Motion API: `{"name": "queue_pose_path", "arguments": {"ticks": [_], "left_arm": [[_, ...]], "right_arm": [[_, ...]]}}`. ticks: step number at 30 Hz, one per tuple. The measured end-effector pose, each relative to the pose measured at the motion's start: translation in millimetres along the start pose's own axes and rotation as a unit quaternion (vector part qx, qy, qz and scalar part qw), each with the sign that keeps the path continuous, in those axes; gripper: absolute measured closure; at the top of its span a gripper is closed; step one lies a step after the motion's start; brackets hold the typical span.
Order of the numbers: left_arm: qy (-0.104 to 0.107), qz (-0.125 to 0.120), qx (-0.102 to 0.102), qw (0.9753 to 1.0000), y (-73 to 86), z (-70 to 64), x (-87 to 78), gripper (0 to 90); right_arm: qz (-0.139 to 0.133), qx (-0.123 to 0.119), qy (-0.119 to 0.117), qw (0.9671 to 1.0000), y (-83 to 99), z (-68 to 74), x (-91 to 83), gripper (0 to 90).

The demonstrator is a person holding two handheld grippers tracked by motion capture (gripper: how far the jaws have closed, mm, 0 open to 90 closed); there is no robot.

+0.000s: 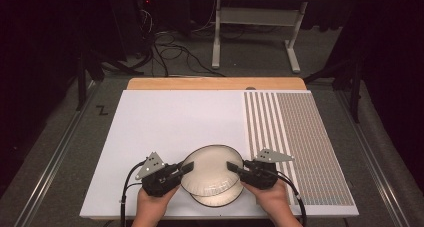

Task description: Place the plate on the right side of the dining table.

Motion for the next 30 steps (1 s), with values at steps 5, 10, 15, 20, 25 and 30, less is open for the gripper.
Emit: {"name": "queue_pose_path", "arguments": {"ticks": [5,10,15,20,25,30], "left_arm": [[-0.001,-0.002,-0.002,1.0000,-3.3,-1.4,3.0,78.8],[-0.006,-0.007,0.012,0.9999,-8.5,-6.7,3.7,77.4],[-0.007,-0.006,0.012,0.9999,-10.3,-8.1,7.4,76.4],[-0.009,-0.001,0.012,0.9999,-12.8,-9.4,16.0,75.7],[-0.009,0.002,0.019,0.9998,-15.8,-13.0,22.8,75.4],[-0.005,0.002,0.023,0.9997,-20.9,-19.3,30.7,75.5]], "right_arm": [[-0.014,-0.005,0.004,0.9999,-5.3,0.4,-6.1,73.2],[-0.026,-0.014,0.007,0.9995,-11.0,3.0,-12.8,74.6],[-0.033,-0.025,0.019,0.9990,-16.4,5.8,-18.5,75.3],[-0.038,-0.034,0.028,0.9983,-20.3,2.0,-21.7,75.3],[-0.043,-0.037,0.035,0.9978,-23.4,-1.9,-26.3,75.2],[-0.048,-0.045,0.039,0.9970,-27.4,-5.9,-35.0,75.2]]}}
Point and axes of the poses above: each handheld gripper's, and its own axes: x roughly forward along the jaws, y roughly out of its underside, z roughly to its left, the point moved 3 cm from there along x, roughly forward along the jaws, and after that the axes turned 11 degrees about -z, right-handed, at the moved point
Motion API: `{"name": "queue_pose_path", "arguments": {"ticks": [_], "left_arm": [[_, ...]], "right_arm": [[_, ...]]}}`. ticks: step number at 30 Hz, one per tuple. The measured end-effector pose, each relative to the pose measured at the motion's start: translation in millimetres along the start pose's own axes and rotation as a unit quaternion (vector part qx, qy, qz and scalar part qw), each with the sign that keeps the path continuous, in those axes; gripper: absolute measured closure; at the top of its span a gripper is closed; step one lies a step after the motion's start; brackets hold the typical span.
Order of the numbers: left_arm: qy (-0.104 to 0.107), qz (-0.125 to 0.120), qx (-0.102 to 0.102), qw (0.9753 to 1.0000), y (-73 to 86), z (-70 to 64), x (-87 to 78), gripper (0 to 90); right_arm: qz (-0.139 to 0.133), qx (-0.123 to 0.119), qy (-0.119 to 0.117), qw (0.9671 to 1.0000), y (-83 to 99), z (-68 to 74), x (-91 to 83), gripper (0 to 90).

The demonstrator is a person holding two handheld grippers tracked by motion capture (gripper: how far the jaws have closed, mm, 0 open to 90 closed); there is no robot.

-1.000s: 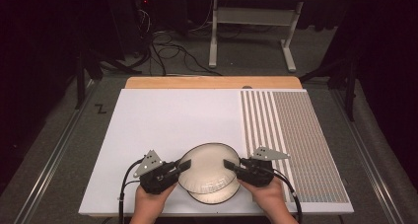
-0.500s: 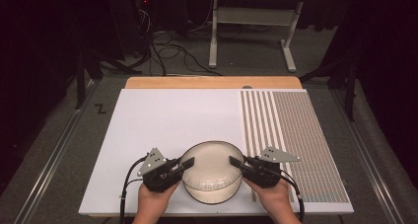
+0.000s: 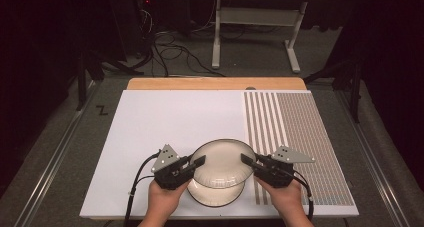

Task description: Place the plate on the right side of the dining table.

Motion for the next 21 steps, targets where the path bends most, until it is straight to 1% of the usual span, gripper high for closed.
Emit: {"name": "queue_pose_path", "arguments": {"ticks": [3,6,10,11,12,13,14,15,16,20,21], "left_arm": [[0.003,0.001,0.004,1.0000,-2.7,-2.3,3.8,75.5],[0.011,0.002,0.011,0.9999,-4.7,-6.0,9.8,75.4],[0.013,0.004,0.010,0.9999,-5.6,-8.6,16.1,74.8],[0.013,0.007,0.007,0.9999,-6.6,-9.3,21.4,74.6],[0.013,0.007,0.007,0.9999,-6.6,-9.3,21.4,74.5],[0.014,0.011,0.001,0.9998,-7.6,-10.6,24.7,74.4],[0.014,0.014,0.002,0.9998,-8.4,-10.8,26.7,74.4],[0.015,0.019,0.006,0.9997,-11.0,-11.5,32.4,74.3],[0.015,0.019,0.006,0.9997,-11.0,-11.5,32.4,74.3],[0.016,0.024,0.011,0.9995,-17.2,-16.0,45.3,74.0],[0.017,0.025,0.011,0.9995,-17.9,-17.0,47.8,74.0]], "right_arm": [[-0.006,-0.001,0.003,1.0000,-1.7,-2.2,-3.0,75.2],[-0.012,-0.002,0.010,0.9999,-4.9,-5.4,-10.2,75.4],[-0.017,-0.002,0.020,0.9997,-7.1,-7.5,-15.5,75.3],[-0.025,0.000,0.027,0.9993,-9.6,-10.8,-18.6,75.5],[-0.025,0.000,0.027,0.9993,-9.6,-10.8,-18.6,75.5],[-0.026,0.005,0.033,0.9991,-10.9,-14.4,-20.5,75.4],[-0.026,0.006,0.035,0.9991,-11.3,-16.1,-21.1,75.4],[-0.024,0.007,0.035,0.9991,-11.9,-18.7,-22.1,75.4],[-0.024,0.007,0.035,0.9991,-11.9,-18.7,-22.1,75.4],[-0.023,0.005,0.044,0.9988,-18.8,-30.8,-29.8,75.1],[-0.023,0.005,0.044,0.9988,-18.8,-30.8,-29.8,75.1]]}}
Point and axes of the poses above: each handheld gripper's, and its own axes: x roughly forward along the jaws, y roughly out of its underside, z roughly to its left, the point moved 3 cm from there along x, roughly forward along the jaws, and after that the axes turned 11 degrees about -z, right-handed, at the moved point
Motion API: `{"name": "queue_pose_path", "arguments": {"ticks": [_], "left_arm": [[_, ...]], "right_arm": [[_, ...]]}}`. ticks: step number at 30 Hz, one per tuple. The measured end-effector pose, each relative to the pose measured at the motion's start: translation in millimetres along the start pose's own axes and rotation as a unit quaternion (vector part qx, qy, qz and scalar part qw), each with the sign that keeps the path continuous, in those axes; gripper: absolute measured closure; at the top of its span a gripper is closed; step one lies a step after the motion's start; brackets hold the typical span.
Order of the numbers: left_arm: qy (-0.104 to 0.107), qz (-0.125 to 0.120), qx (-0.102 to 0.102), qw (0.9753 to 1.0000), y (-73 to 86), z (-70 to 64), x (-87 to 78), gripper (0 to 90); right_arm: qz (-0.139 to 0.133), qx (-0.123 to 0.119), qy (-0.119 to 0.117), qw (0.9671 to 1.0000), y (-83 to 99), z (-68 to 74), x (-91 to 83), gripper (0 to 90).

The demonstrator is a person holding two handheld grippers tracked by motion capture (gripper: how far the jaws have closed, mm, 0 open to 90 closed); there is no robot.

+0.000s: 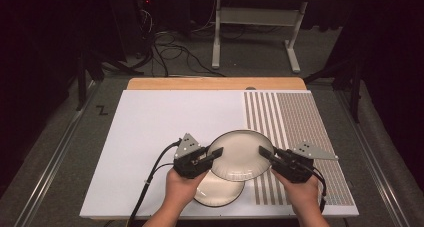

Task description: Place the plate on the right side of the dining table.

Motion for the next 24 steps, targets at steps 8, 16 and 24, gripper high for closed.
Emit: {"name": "queue_pose_path", "arguments": {"ticks": [8,16,24], "left_arm": [[-0.002,0.007,-0.003,1.0000,-6.3,-8.4,27.8,72.5],[-0.001,0.018,0.003,0.9998,-8.4,-14.4,43.7,72.6],[-0.004,0.032,0.010,0.9994,-12.2,-18.6,59.6,72.4]], "right_arm": [[0.008,-0.011,0.019,0.9997,-9.0,-19.6,-11.0,74.9],[0.008,-0.014,0.031,0.9994,-11.1,-34.2,-17.1,73.9],[0.007,-0.006,0.042,0.9991,-13.9,-49.6,-21.1,73.6]]}}
Point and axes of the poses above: each handheld gripper's, and its own axes: x roughly forward along the jaws, y roughly out of its underside, z roughly to its left, the point moved 3 cm from there along x, roughly forward along the jaws, and after that the axes turned 11 degrees about -z, right-handed, at the moved point
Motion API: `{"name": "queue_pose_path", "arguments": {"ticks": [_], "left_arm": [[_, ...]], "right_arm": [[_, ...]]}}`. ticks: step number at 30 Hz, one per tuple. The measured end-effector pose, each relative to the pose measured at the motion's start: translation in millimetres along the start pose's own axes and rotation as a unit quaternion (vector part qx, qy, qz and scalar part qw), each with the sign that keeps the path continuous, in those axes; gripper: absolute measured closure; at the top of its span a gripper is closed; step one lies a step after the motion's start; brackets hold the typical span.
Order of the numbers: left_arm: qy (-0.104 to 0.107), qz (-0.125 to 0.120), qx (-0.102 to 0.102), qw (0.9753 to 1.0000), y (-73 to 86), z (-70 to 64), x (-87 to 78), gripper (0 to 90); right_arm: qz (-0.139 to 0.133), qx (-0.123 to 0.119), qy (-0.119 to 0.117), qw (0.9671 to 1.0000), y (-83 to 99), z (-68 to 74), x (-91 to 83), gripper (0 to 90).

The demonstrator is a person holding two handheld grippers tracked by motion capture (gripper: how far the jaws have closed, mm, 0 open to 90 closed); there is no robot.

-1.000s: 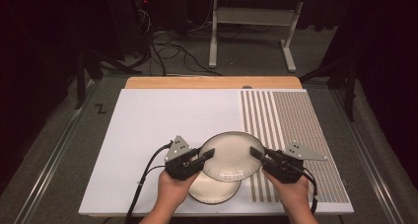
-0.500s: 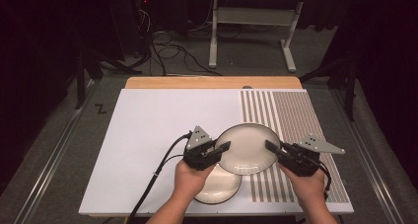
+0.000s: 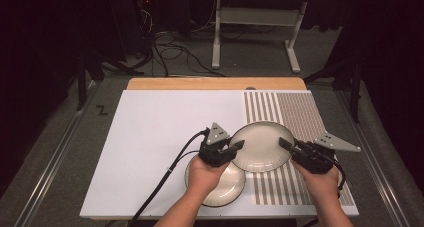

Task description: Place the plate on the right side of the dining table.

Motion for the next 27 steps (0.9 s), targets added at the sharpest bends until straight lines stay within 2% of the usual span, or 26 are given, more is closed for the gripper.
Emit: {"name": "queue_pose_path", "arguments": {"ticks": [7,11,18,27], "left_arm": [[0.001,0.014,0.005,0.9999,0.5,-5.2,16.2,72.5],[0.002,0.021,0.000,0.9998,1.4,-7.1,25.0,72.3],[0.001,0.033,0.004,0.9994,-3.0,-10.2,43.1,71.5],[0.013,0.048,0.008,0.9987,-3.0,-11.2,74.0,69.4]], "right_arm": [[-0.001,0.006,0.010,0.9999,-1.1,-13.4,-3.7,73.1],[0.001,0.003,0.016,0.9999,-0.8,-19.5,-6.6,73.3],[0.000,0.005,0.029,0.9996,-1.1,-32.9,-10.2,73.3],[-0.003,0.005,0.050,0.9987,2.0,-52.0,-18.6,75.3]]}}
Point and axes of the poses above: each handheld gripper's, and its own axes: x roughly forward along the jaws, y roughly out of its underside, z roughly to its left, the point moved 3 cm from there along x, roughly forward along the jaws, and after that the axes turned 11 degrees about -z, right-handed, at the moved point
